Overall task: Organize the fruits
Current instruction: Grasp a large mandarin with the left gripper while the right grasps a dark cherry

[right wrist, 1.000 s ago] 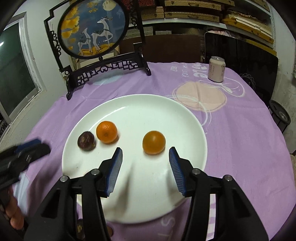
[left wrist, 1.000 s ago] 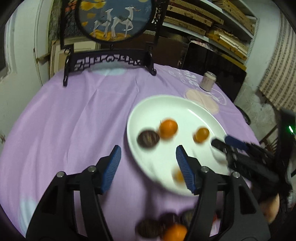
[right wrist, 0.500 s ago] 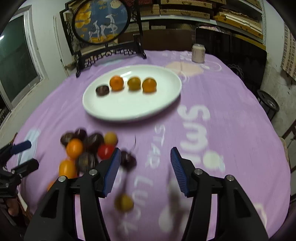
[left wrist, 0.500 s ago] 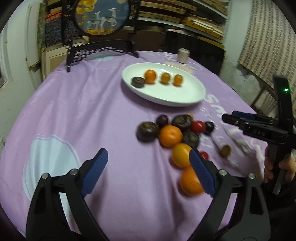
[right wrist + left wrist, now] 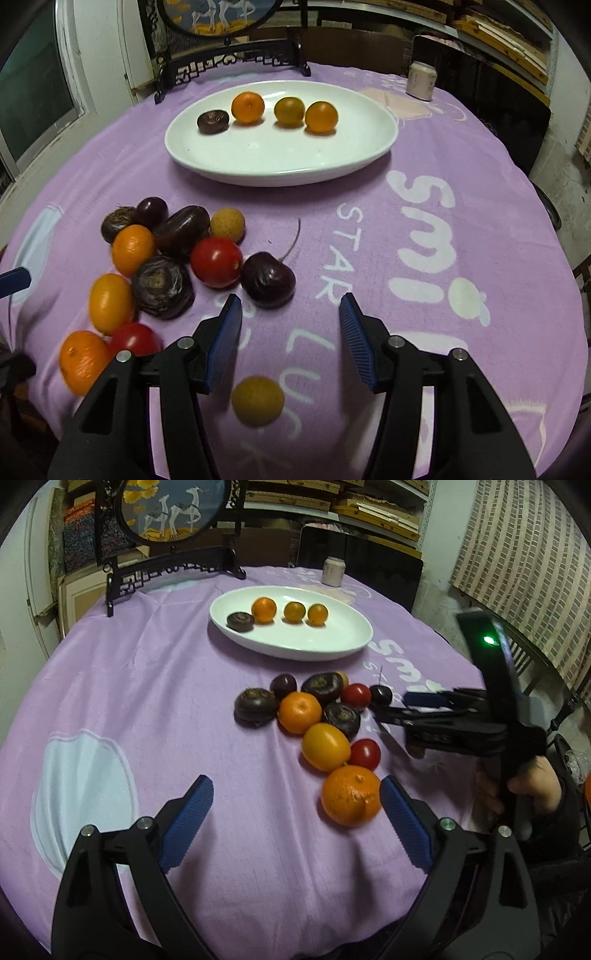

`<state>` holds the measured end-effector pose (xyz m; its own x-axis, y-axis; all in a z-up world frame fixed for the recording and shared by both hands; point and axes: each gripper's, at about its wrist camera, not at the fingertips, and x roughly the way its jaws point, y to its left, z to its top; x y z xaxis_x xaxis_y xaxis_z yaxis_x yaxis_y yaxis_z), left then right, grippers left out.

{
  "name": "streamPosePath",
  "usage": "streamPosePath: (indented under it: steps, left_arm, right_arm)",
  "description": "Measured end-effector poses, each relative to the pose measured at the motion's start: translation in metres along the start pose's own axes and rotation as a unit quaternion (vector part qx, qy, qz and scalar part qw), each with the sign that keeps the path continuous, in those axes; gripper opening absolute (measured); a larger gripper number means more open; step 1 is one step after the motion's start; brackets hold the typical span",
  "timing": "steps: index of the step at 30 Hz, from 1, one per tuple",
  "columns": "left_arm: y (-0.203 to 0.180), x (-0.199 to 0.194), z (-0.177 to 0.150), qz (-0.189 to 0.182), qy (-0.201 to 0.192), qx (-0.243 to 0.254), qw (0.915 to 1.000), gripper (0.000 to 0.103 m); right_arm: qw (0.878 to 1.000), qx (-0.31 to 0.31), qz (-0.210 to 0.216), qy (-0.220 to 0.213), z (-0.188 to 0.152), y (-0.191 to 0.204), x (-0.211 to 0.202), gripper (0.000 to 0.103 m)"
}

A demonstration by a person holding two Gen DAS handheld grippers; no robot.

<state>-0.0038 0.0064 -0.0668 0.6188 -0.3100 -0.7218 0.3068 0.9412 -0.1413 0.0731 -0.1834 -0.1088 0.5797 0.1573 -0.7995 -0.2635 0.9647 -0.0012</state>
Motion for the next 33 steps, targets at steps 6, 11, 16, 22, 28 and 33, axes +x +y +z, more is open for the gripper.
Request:
streamPosePath:
  steps: [6, 11, 16, 22, 28, 33]
  left_arm:
    - [-0.015, 0.006, -0.002, -0.02, 0.021, 0.017, 0.9994, 0.093]
    - [-0.027, 0.016, -0.002, -0.029, 0.045, 0.024, 0.9983, 0.093]
    - [-0.03, 0.035, -0.001, -0.027, 0.075, 0.016, 0.9967, 0.091]
    - [-0.031, 0.049, 0.001, -0.01, 0.09, 0.014, 0.9958, 0.061]
    - [-0.038, 0.044, -0.002, -0.017, 0.081, 0.027, 0.9962, 0.045]
    - [-0.032, 0.037, -0.001, -0.014, 0.068, 0.018, 0.9974, 0.045]
  right_arm:
    - [0.999, -0.032, 0.022, -0.01, 0.013, 0.012, 0.009, 0.031]
    - [0.999, 0.003, 0.036, -0.019, 0.005, -0.001, -0.01, 0.031]
    - [0.998, 0.025, 0.037, -0.045, -0.006, -0.02, -0.039, 0.031]
    - [0.996, 0.047, 0.055, -0.054, -0.017, -0.035, -0.054, 0.031]
    - [0.995, 0.052, 0.065, -0.055, -0.021, -0.033, -0.056, 0.031]
    - [0.995, 0.053, 0.065, -0.056, -0.022, -0.029, -0.057, 0.031]
